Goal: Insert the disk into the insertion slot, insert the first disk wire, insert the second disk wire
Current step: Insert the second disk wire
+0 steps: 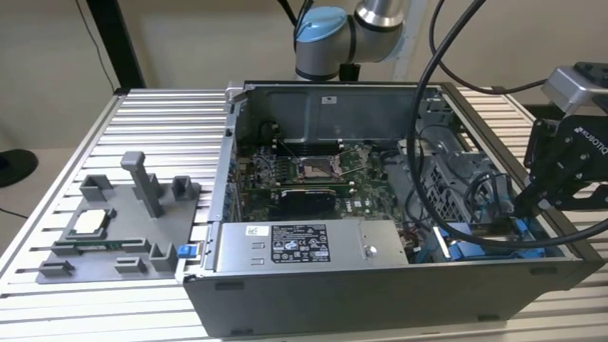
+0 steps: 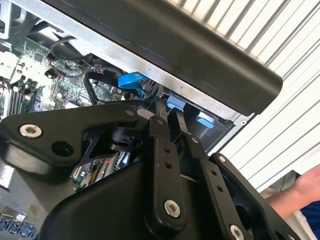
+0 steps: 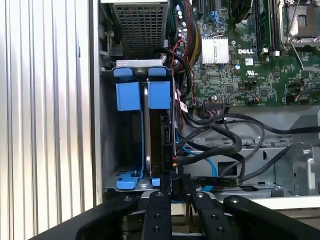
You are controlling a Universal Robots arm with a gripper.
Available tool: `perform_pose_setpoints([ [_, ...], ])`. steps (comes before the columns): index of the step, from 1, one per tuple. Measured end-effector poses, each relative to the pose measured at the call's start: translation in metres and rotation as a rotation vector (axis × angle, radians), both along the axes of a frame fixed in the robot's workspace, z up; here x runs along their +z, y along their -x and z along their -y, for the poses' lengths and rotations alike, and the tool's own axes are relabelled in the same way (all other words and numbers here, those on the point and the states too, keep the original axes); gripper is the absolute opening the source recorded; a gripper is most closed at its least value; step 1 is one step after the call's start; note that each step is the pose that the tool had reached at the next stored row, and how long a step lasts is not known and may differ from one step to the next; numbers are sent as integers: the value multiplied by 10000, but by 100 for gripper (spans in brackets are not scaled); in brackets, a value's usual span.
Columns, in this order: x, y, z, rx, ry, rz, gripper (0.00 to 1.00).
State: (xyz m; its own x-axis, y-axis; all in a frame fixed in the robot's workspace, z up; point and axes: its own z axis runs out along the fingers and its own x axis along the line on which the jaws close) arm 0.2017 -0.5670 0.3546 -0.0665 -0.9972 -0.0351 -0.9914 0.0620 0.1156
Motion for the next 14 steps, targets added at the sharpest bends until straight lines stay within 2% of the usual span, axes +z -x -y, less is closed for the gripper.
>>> perform_pose_setpoints([
  [10,0,16,0,0,0,0,100],
  [11,0,20,0,-1,-1,0,0],
  [14,2,35,0,0,1,0,0],
])
